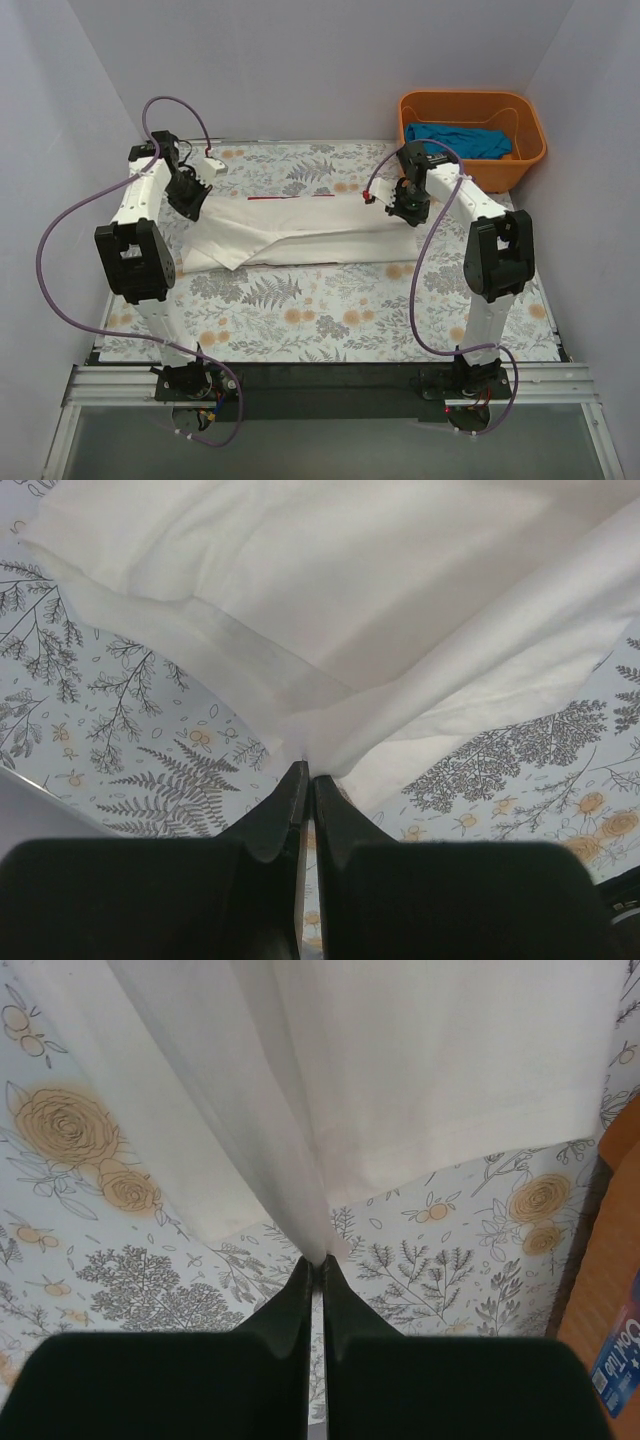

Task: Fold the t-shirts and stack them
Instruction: Fold the tshirt

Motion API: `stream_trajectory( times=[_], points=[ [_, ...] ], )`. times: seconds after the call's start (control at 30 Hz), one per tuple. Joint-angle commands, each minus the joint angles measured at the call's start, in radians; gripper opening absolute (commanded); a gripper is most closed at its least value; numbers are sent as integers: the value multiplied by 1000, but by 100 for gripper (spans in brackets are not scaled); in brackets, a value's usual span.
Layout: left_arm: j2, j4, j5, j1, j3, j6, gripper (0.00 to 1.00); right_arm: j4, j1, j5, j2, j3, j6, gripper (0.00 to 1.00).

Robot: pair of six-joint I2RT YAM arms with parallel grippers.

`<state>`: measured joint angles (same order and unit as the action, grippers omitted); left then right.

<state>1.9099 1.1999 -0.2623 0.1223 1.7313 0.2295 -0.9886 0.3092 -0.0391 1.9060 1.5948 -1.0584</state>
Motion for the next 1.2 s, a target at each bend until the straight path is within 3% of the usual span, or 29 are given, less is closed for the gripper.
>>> stream_trajectory(
  times=[0.0, 0.4, 1.13, 1.17],
  points=[
    [12, -48, 31, 5, 57, -10, 0, -19, -10, 31, 27, 77, -97, 1],
    [190, -20, 38, 4, 293, -9, 0, -16, -16, 65, 122, 142, -107, 1],
    [282, -101, 84, -32, 287, -18, 0, -16, -21, 120, 264, 260, -88, 1],
    [287, -108, 90, -32, 290, -36, 1, -18, -19, 126, 274, 270, -80, 6]
  ],
)
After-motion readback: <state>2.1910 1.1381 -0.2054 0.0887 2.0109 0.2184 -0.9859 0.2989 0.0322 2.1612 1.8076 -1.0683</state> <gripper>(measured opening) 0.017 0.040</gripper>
